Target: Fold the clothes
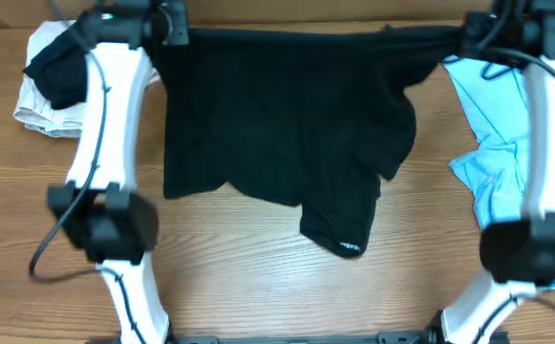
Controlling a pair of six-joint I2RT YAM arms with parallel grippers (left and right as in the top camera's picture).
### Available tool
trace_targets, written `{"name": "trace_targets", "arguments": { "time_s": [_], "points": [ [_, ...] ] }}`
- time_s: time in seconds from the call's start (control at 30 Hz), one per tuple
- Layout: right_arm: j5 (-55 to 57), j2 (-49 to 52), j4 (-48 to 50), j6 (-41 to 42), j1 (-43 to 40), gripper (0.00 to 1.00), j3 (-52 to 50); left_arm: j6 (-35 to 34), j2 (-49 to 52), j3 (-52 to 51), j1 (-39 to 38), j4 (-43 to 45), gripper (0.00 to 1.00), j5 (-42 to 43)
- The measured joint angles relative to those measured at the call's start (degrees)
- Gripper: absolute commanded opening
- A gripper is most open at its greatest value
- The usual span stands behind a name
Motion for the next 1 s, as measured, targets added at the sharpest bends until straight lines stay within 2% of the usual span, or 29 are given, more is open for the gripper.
{"name": "trace_targets", "arguments": {
  "time_s": [0.2, 0.3, 0.5, 0.67, 0.83, 0.87, 1.0],
  "points": [
    [-4.6, 14.1, 12.9, 0.6, 0.0, 0.04, -0.3, 0.0, 14.5, -0.2, -0.2, 14.8, 0.08, 0.2],
    [-6.3, 16.8, 14.6, 1.1, 0.0, 0.04, -0.3, 0.0, 17.7, -0.3, -0.2, 17.6, 0.04, -0.2],
    [-7.6, 17.3, 11.7, 1.9, -0.1, 0.04, -0.3, 1.3, 18.3, -0.4, 0.0, 17.3, 0.04, -1.1],
    [-9.9, 15.8, 4.3, 2.6, -0.2, 0.04, -0.3, 3.3, 18.0, -0.4, 0.0, 10.7, 0.05, -1.6],
    [-10.7, 13.8, 2.6, 2.8, -0.2, 0.04, -0.3, 4.5, 17.0, -0.4, 0.0, 9.9, 0.22, -0.3],
    [-10.8, 13.7, 2.4, 2.8, -0.2, 0.04, -0.3, 4.9, 16.9, -0.4, 0.0, 10.4, 0.28, 1.0],
    [-10.9, 13.5, 2.2, 2.8, -0.2, 0.04, -0.3, 7.4, 16.9, -0.4, 0.0, 14.1, 0.40, 6.9]
  ]
}}
